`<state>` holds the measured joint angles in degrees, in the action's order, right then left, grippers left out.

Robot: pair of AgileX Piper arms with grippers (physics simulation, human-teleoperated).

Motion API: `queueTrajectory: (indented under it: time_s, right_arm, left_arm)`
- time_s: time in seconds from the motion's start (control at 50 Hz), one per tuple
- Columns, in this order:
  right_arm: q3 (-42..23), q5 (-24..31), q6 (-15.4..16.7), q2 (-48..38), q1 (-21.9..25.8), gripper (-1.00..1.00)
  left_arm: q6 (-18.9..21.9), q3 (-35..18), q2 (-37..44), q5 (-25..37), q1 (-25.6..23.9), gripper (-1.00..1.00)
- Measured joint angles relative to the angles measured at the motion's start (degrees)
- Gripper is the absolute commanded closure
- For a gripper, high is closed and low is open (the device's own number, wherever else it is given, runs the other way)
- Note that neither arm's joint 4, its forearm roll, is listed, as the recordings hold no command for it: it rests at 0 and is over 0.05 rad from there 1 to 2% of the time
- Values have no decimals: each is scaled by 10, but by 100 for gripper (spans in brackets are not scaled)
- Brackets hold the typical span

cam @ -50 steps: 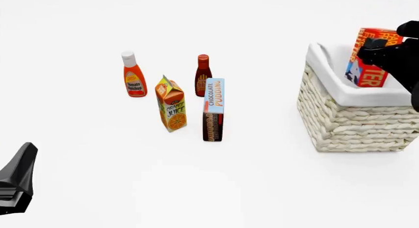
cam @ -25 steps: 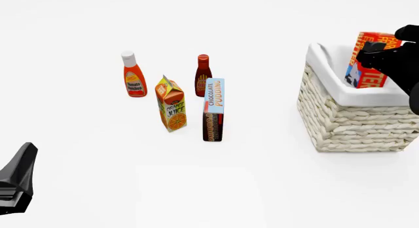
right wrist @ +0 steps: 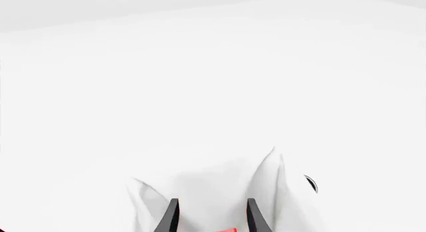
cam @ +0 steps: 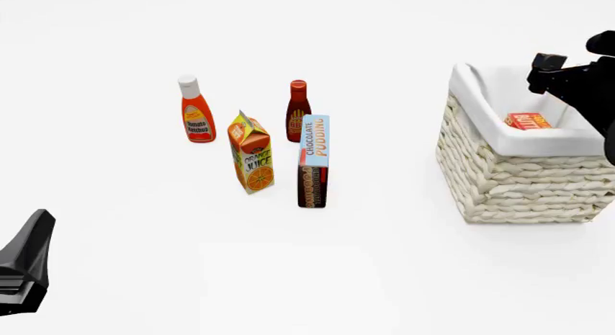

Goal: Pick the butter and place it in the basket.

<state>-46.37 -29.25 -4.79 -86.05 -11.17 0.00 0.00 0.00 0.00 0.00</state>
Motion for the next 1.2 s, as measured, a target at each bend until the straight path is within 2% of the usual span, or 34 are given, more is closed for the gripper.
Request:
queueTrajectory:
  time_s: [0.58,1.2]
  right_arm:
    - [9,15,-5,42,0,-100]
    - [16,88,-1,169,10,-100]
  left_arm:
    - [0,0,0,0,0,-100]
    - [0,0,0,0,0,-100]
